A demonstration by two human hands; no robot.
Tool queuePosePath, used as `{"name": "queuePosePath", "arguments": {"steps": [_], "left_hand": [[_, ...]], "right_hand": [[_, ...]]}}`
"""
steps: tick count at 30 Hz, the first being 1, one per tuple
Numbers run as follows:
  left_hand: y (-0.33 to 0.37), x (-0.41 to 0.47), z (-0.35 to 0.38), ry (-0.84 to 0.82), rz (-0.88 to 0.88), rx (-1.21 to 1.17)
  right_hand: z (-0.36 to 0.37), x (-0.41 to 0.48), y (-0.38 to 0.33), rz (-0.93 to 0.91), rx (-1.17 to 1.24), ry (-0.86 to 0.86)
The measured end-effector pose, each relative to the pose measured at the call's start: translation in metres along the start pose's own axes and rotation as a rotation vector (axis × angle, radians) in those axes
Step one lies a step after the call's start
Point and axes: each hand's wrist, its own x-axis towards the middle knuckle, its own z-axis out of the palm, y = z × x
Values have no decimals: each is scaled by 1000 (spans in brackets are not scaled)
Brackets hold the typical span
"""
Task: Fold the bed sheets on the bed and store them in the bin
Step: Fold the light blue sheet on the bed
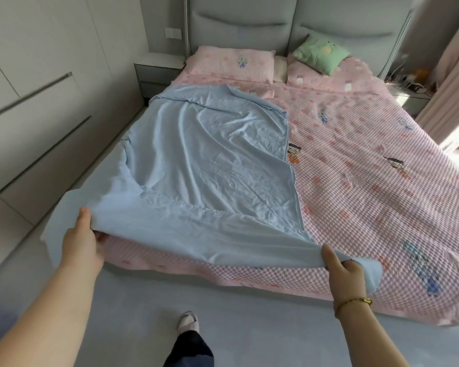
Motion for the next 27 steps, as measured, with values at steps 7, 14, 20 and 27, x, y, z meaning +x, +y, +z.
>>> {"name": "queuePosePath", "arguments": {"steps": [7,14,20,27], "left_hand": [[32,55,68,55,141,118],[57,177,152,55,264,405],[70,262,238,-62,351,687],[0,314,229,-472,183,1584]], "right_hand": [[51,79,-52,-151,25,107],[129,176,-95,-97,-59,185],[193,268,-129,-17,-69,169],[262,324,-82,92,-371,-317]]}}
